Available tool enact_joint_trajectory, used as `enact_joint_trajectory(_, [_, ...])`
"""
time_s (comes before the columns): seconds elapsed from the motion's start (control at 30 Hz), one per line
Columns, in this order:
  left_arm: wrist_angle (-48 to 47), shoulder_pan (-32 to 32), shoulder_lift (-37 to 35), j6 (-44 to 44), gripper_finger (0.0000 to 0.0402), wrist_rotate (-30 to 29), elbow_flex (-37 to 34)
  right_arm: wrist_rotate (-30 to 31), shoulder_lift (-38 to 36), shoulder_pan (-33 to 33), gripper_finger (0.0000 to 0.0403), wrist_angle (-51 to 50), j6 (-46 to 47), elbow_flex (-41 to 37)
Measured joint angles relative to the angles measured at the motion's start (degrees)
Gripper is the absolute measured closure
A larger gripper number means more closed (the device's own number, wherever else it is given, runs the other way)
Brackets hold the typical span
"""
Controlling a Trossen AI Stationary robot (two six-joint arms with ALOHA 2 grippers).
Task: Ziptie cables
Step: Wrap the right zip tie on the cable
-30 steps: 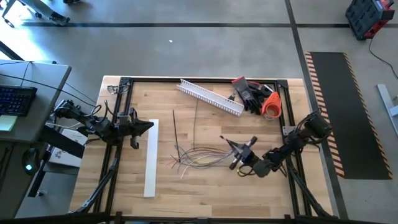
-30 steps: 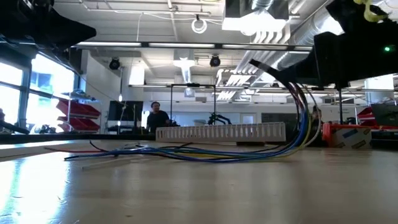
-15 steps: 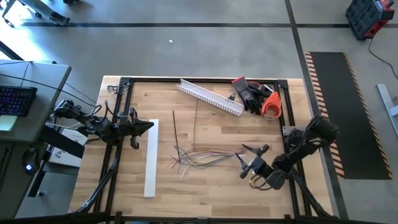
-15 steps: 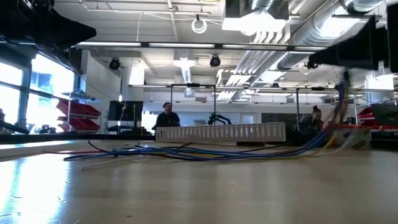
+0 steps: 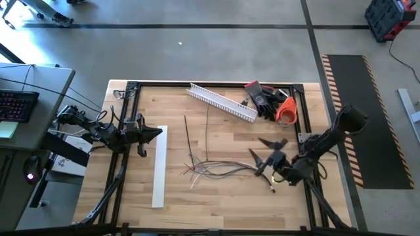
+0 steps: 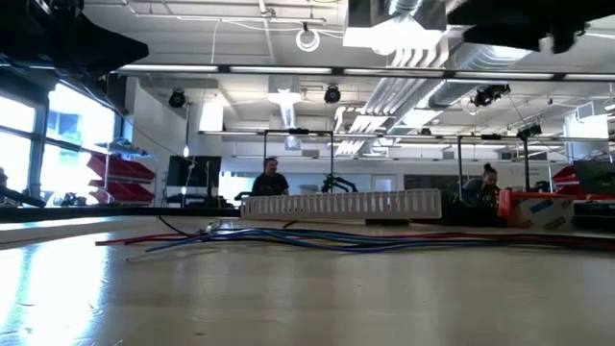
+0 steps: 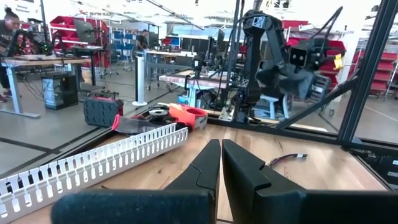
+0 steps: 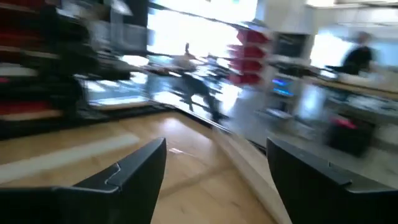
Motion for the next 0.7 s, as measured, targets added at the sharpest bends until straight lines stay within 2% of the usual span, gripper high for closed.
enact_joint_trajectory(0.07, [0.0,0.0,0.0,0.0,0.0401,0.0,0.0,-13.1,0.0,-4.1,0.014,-5.9,7.8,0.1])
enact_joint_trajectory(0.13, [0.0,0.0,0.0,-0.5,0.0401,0.0,0.0,-25.1,0.7,-10.1,0.014,-16.2,20.3,1.9])
enact_joint_trajectory(0.2, [0.0,0.0,0.0,-0.9,0.0401,0.0,0.0,-34.5,2.6,-15.9,0.014,-29.7,31.9,5.5])
enact_joint_trajectory(0.27, [0.0,0.0,0.0,-1.0,0.0401,-0.1,0.0,-41.7,5.8,-20.8,0.014,-42.3,39.1,10.4])
enact_joint_trajectory(0.37, [0.0,0.0,0.0,-1.0,0.0401,-0.1,0.0,-49.3,11.7,-26.5,0.0139,-54.8,43.2,18.6])
enact_joint_trajectory(0.5, [-0.4,0.0,0.0,-1.5,0.0401,-0.1,0.0,-59.0,20.5,-30.8,0.0139,-63.0,41.6,29.9])
enact_joint_trajectory(0.7, [-0.6,0.1,0.8,-1.9,0.0401,0.1,0.0,-64.4,30.6,-33.4,0.0139,-79.6,43.2,45.7])
